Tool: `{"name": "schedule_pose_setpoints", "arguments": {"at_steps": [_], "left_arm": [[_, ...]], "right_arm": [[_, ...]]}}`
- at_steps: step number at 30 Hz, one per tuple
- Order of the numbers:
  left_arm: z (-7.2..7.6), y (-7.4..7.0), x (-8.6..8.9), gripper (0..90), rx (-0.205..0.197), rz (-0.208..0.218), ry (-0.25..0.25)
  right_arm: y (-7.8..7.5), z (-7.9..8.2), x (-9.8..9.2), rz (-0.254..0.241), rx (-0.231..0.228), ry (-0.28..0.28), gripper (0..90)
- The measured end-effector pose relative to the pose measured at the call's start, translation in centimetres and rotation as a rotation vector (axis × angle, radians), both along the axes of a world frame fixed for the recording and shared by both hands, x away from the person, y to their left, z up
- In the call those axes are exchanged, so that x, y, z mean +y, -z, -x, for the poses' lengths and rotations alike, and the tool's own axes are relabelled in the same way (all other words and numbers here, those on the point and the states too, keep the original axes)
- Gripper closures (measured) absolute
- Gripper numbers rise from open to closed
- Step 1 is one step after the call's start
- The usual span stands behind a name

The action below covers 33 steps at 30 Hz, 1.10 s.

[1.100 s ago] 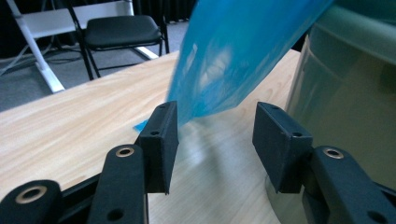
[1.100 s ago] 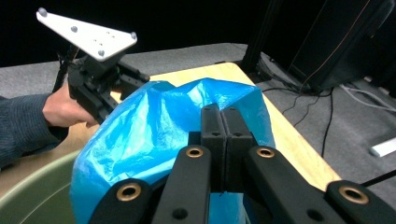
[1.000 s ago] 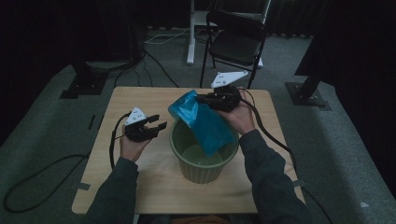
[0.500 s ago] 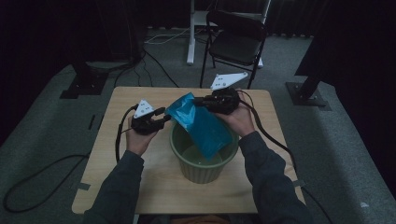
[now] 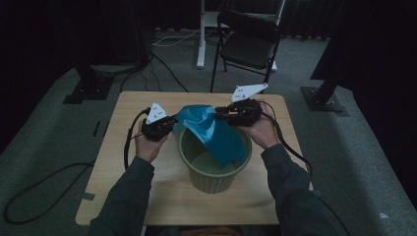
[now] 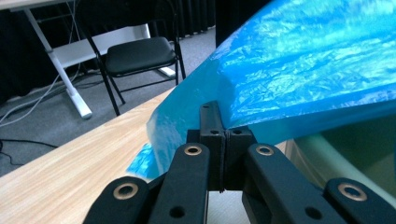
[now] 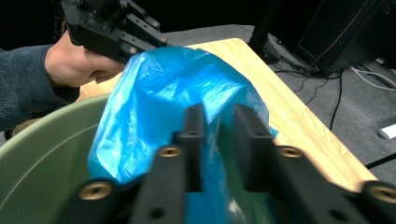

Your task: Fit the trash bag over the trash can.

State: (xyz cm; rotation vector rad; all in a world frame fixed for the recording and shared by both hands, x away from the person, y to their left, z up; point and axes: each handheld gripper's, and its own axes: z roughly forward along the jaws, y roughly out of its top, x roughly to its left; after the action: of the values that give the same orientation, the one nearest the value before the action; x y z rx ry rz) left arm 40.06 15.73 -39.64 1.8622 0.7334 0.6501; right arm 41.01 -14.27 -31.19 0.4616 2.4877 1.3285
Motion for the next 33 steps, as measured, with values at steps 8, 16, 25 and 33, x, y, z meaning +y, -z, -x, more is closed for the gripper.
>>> {"name": "schedule_pose_setpoints", "arguments": {"at_steps": [8,16,25,33], "left_arm": [[0.7,-0.8,-0.5,88.6,-0.034,-0.035,0.006],[1.2,-1.5,-1.3,88.2,-0.066,-0.041,0.026],[1.7,-2.1,-2.4,87.1,-0.088,-0.037,0.071],[2.0,-2.3,-2.5,79.4,-0.094,-0.041,0.079]], "right_arm": [[-0.3,0.4,-0.5,-0.029,0.010,-0.004,59.9],[0.7,0.4,1.7,0.010,0.038,-0.008,54.1],[1.7,-0.2,3.5,0.093,0.051,0.007,66.6],[2.1,-0.1,3.3,0.119,0.035,0.004,90.0]]}}
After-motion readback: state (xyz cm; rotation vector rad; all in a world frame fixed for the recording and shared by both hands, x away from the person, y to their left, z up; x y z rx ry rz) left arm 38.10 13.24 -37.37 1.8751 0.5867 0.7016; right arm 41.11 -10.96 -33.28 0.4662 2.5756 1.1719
